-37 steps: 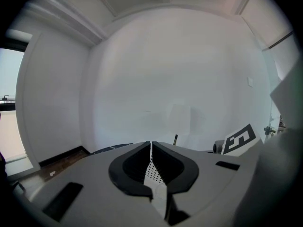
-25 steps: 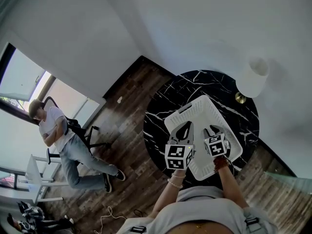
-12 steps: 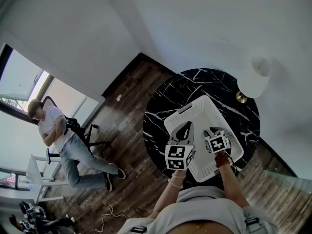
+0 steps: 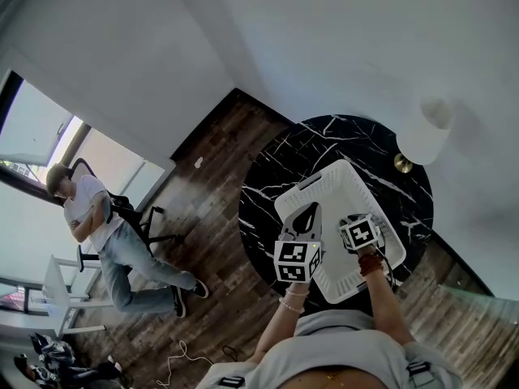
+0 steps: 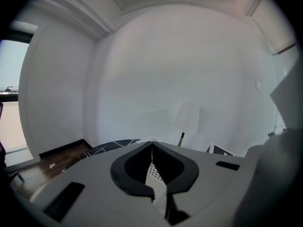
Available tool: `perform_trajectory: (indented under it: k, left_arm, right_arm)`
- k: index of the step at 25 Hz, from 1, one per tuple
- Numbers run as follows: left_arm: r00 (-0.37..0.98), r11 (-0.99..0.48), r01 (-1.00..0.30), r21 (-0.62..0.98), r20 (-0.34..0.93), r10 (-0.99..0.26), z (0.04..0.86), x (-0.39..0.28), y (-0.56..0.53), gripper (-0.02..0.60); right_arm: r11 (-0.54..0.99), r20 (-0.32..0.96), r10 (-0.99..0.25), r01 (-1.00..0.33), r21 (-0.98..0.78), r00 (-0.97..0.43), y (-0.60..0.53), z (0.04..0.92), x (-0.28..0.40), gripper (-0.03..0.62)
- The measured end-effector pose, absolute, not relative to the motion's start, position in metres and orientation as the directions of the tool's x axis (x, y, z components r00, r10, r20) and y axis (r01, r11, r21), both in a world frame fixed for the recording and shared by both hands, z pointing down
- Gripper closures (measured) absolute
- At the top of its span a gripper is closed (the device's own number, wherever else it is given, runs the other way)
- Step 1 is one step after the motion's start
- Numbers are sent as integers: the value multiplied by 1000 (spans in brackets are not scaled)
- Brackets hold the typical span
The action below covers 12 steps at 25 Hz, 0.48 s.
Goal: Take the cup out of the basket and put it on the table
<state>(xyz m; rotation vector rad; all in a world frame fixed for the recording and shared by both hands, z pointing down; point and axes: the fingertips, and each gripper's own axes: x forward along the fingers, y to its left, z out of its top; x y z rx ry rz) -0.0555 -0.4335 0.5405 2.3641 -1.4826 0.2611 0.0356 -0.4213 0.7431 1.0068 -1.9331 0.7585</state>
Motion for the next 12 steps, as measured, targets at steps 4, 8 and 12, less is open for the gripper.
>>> perform_trajectory:
  k: [4, 8, 12]
  left_arm:
    - [434, -395, -901, 179, 331, -838, 540, -58, -433, 577]
    - [434, -394, -901, 185, 331, -838, 540, -58, -430, 577]
    - [432, -391, -902, 184, 331, -839, 540, -58, -427, 577]
  right_arm:
    - [495, 862, -374, -860, -127, -343, -422, 742, 37, 501]
    - [482, 855, -397, -868, -116, -335, -420, 741, 42, 510]
    - [490, 850, -412, -866, -97, -329, -419, 741, 42, 517]
